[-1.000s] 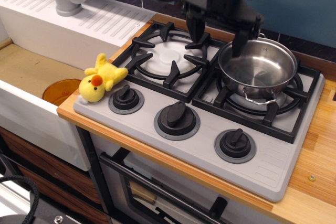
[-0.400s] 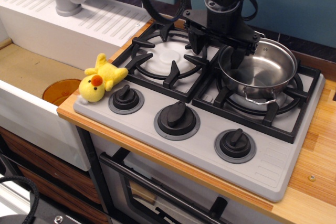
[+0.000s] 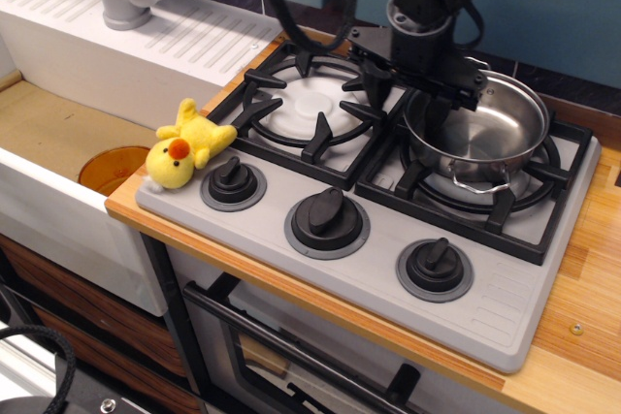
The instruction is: Put pan on stove and put stuffedduck in pan
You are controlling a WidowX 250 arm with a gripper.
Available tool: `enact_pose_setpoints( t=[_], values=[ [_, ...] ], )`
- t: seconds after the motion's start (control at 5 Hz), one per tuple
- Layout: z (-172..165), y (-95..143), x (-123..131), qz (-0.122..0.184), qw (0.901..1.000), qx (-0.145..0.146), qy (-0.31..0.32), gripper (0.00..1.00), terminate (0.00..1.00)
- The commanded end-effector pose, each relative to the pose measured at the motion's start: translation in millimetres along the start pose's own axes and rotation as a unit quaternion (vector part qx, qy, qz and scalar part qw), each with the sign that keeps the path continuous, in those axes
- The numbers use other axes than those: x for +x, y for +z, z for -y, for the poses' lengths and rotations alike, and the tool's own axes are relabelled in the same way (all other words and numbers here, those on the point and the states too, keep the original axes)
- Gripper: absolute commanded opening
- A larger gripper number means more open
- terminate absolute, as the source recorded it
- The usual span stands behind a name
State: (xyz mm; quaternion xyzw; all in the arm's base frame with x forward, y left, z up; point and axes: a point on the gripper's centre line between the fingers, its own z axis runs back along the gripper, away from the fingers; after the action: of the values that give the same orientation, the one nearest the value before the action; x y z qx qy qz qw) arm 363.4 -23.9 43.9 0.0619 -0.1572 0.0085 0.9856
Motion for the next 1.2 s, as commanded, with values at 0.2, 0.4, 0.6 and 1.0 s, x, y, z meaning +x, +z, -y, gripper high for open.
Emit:
enact_pose_setpoints(
  t=[0.2,0.4,0.6,1.0],
  values=[
    [0.1,29.4,13.5,-0.026,0.9996,-0.008,-0.004,0.00,0.00],
    [-1.8,41.3,16.0,-0.041,0.9990,-0.011,-0.015,0.00,0.00],
    [-2.0,60.5,17.6,-0.055,0.9983,-0.009,-0.018,0.00,0.00],
    [-12.4,98.8,18.5,-0.071,0.9971,0.017,-0.023,0.00,0.00]
  ],
)
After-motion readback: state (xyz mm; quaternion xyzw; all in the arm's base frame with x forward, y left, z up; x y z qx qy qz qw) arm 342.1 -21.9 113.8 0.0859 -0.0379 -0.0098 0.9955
